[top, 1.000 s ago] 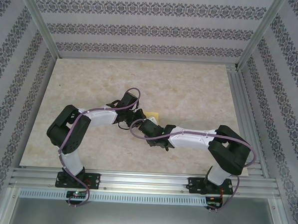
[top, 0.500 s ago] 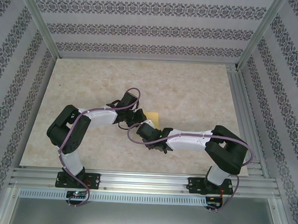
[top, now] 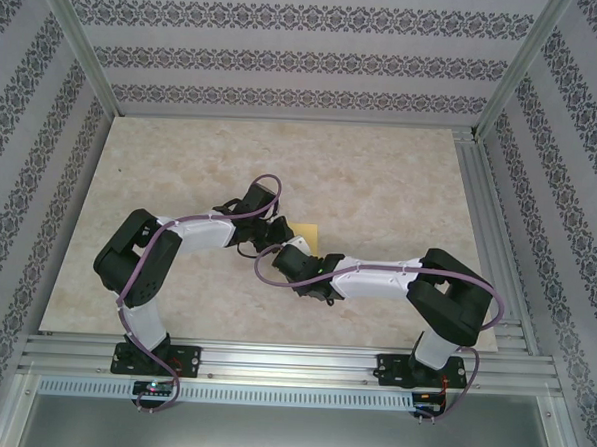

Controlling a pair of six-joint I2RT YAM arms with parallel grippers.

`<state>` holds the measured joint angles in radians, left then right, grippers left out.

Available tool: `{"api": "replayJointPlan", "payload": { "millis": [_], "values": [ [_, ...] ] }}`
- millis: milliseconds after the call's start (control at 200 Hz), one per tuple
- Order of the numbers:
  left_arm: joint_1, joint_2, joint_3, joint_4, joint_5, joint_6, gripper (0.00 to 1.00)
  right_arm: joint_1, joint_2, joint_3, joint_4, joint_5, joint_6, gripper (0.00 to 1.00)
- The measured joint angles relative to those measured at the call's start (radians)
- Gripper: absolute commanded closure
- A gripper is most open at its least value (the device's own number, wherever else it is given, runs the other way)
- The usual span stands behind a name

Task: Fold a paper plane with a square sheet of paper (fold left side to right side)
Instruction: Fourth fold the wing at the center of the table.

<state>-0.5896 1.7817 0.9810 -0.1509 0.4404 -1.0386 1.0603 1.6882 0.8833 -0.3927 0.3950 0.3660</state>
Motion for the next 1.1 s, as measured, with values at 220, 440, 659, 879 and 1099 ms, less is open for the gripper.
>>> {"api": "replayJointPlan", "payload": {
  "millis": [220,440,659,879,1099],
  "values": [
    [0.000,0.000,0.000,0.000,0.000,0.000,0.88,0.000,0.008,0.000,-0.009,0.015,0.002,0.73],
    [0.000,0.000,0.000,0.000,0.000,0.000,0.88,0.000,0.020,0.000,-0.016,0.021,0.005,0.79],
    [0.000,0.000,0.000,-0.002,0.000,0.000,0.84,-0.001,0.021,0.000,-0.014,0.021,0.006,0.89],
    [0.000,-0.005,0.000,-0.016,0.000,0.010,0.65,-0.009,0.021,-0.003,-0.006,0.007,0.005,0.94],
    [0.025,-0.072,0.002,-0.075,-0.009,0.043,0.43,-0.029,0.009,-0.026,0.026,-0.029,0.005,0.94]
  ]
}}
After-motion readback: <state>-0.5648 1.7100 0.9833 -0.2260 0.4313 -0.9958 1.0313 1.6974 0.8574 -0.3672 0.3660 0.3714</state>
